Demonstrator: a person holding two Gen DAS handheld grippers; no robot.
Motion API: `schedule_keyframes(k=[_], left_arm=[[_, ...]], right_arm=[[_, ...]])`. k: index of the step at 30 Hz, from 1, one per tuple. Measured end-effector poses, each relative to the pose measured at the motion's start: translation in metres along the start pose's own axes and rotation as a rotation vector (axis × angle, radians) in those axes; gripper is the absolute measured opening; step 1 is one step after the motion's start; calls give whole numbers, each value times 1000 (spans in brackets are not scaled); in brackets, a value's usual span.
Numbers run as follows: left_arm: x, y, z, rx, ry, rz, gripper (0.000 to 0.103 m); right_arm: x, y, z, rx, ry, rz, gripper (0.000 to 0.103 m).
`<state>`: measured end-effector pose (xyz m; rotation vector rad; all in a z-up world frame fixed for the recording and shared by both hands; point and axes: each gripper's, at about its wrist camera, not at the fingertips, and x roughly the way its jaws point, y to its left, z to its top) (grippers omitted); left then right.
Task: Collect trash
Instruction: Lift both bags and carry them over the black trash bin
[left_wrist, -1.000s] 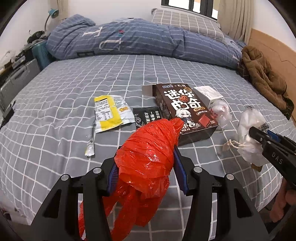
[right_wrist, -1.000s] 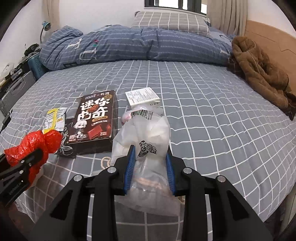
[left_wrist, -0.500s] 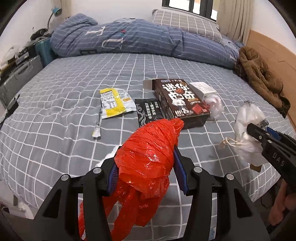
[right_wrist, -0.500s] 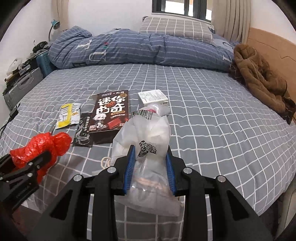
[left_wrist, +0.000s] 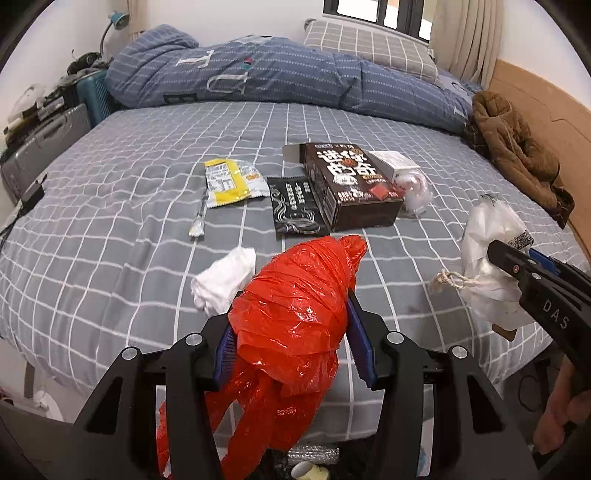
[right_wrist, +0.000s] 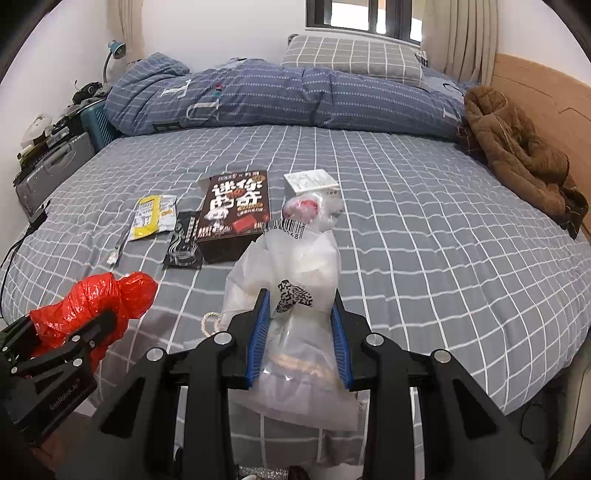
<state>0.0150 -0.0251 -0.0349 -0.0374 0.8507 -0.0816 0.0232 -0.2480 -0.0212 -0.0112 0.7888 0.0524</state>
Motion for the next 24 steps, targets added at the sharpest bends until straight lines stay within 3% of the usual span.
schedule_keyframes(k=[24], left_arm=[[-43,3,-57,7,25,-24,50]], right_arm=[[-55,13,-75,-31,32,34,30]])
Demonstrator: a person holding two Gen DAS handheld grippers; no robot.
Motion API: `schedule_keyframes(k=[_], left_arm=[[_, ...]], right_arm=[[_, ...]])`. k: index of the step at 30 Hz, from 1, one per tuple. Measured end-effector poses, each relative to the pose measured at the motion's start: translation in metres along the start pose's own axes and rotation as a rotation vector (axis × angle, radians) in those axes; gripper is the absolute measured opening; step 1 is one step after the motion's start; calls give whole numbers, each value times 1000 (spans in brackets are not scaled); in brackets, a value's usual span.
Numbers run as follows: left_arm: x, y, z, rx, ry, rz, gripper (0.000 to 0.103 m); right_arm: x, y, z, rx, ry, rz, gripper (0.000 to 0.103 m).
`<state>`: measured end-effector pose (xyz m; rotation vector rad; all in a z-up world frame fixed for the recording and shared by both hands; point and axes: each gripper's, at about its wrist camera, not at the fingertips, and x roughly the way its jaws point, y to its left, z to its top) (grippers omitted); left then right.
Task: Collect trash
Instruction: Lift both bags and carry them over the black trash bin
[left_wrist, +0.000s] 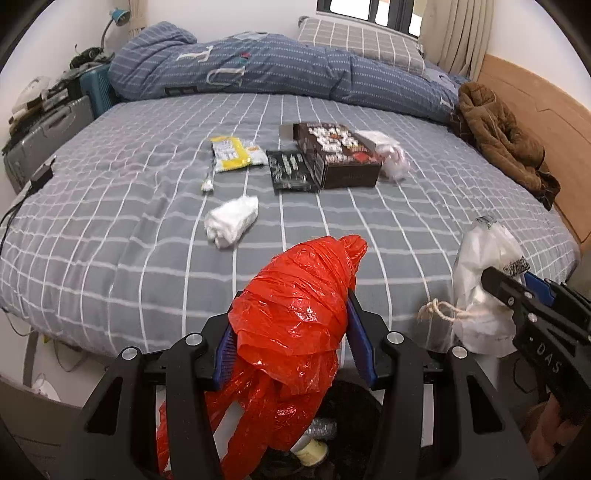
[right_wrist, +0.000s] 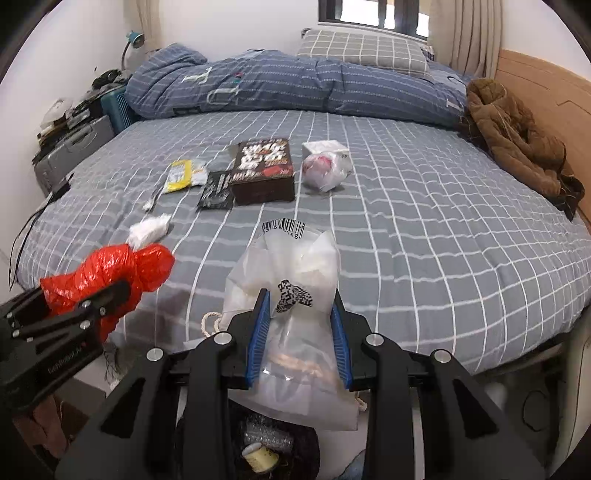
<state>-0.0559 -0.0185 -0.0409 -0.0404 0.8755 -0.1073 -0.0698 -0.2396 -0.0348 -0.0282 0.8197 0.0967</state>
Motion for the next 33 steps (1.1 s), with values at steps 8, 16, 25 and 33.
schedule_keyframes(k=[8,16,25,33], left_arm=[[-11,7,-29,-10,35,12,50],[-20,7,-63,7,74,30,50],[-30,13,-90,-5,102,38,50],[-38,21,-120,-34,161,41,50]], right_arm=[[-13,-3,-31,26,41,29,30],[-23,1,-59,19,72,36,30],[-29,0,-89,28,123,19,30],[-31,-6,-112,74,193,-28,30]])
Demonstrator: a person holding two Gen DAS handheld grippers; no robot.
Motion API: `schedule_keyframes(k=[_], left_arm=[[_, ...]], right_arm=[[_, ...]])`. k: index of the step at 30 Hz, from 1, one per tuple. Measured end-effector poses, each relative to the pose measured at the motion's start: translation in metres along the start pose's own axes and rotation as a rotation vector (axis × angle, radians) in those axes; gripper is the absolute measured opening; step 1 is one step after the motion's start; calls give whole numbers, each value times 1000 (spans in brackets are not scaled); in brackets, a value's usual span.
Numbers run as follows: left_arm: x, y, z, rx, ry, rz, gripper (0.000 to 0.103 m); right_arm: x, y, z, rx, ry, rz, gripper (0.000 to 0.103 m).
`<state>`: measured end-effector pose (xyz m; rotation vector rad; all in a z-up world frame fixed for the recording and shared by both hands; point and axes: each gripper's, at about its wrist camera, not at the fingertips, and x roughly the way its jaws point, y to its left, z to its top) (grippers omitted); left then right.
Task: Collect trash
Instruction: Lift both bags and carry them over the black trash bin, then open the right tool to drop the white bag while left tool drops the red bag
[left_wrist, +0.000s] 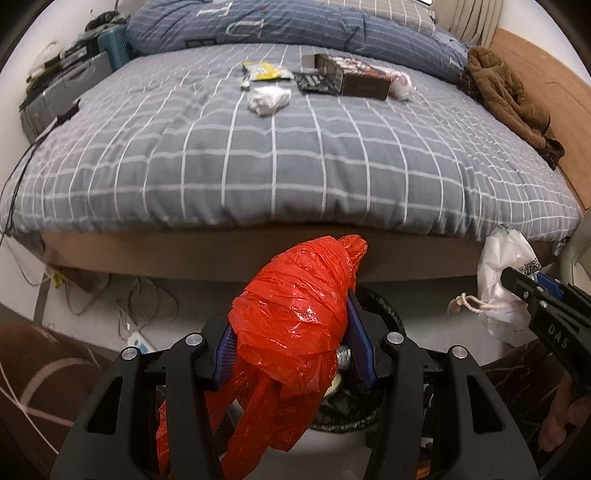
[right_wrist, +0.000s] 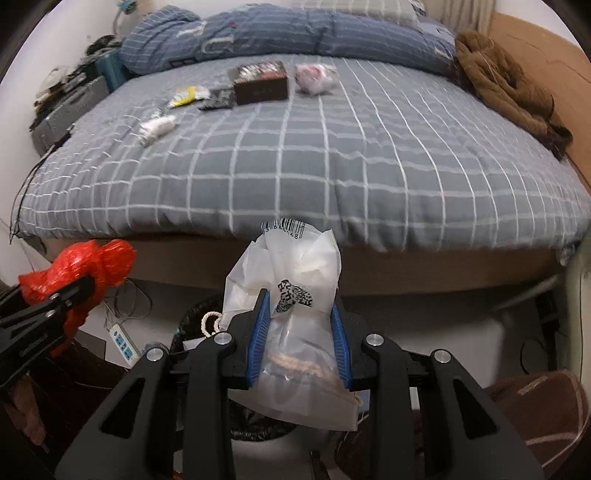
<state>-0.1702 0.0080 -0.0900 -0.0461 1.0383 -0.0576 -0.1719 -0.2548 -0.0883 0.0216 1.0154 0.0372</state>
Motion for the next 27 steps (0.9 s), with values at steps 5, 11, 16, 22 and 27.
schedule_keyframes(k=[5,11,16,22,27], left_arm=[[4,1,-18,-5,39,3,50],[25,10,-23,-9,73,26,50],[51,13,-23,2,111,37,50],[82,19,-23,1,146,22,50],[91,33,-27,-25,163,25,50]], right_arm=[[1,11,-16,2,35,6,30],[21,21,-22,-24,64,1,30],[47,27,-25,-29,104,10,30],[73,36,-24,-64,152,29,31],[91,45,-26,-74,203,43,32]])
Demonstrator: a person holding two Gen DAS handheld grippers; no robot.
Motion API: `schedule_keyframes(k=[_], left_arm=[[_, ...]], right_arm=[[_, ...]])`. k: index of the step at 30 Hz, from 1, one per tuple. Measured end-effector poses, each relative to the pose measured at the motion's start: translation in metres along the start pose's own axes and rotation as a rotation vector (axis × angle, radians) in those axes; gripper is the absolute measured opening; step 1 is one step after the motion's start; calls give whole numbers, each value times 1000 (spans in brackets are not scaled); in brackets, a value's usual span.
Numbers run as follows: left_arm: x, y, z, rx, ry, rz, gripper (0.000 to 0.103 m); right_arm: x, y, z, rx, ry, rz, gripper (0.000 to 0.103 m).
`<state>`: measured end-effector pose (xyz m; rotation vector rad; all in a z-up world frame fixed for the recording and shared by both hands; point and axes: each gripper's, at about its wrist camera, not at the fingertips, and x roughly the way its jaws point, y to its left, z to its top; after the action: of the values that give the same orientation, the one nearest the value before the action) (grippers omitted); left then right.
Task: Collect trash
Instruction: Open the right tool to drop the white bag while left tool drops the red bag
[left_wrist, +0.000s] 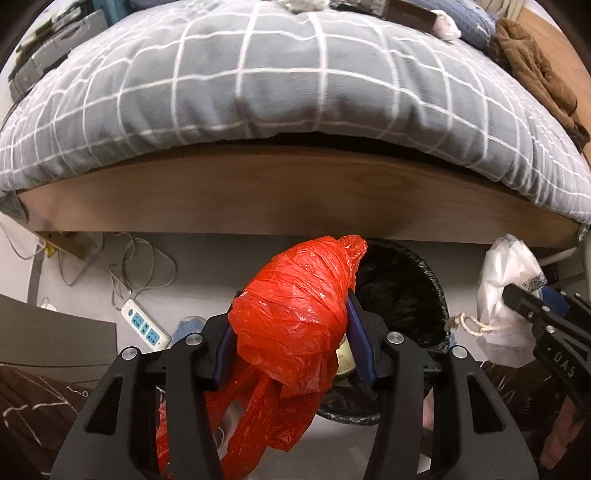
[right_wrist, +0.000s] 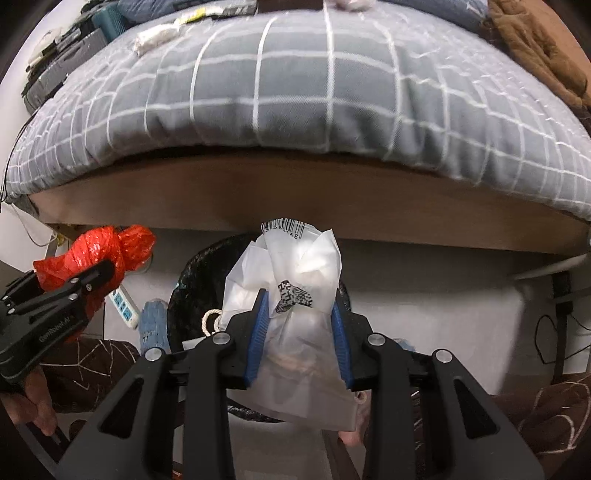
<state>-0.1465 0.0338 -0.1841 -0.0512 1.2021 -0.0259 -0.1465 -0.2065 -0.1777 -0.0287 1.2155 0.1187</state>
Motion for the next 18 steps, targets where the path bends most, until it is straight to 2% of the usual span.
schedule_keyframes(k=[7,8,9,11,18], left_arm=[[5,17,-2,-25,9,18,50],[7,18,-2,-29,14,18,50],[8,18,-2,-31,17,20,50],[9,17,-2,-28,19,22,50],[23,0,-4,25,43,16,50]], right_arm=[[13,21,1,-52,19,18,36],[13,22,2,-56,11,19,42],[14,22,2,-56,7,21,54],[13,20,2,-51,-1,24,64],[12,8,0,-31,2,8,81]])
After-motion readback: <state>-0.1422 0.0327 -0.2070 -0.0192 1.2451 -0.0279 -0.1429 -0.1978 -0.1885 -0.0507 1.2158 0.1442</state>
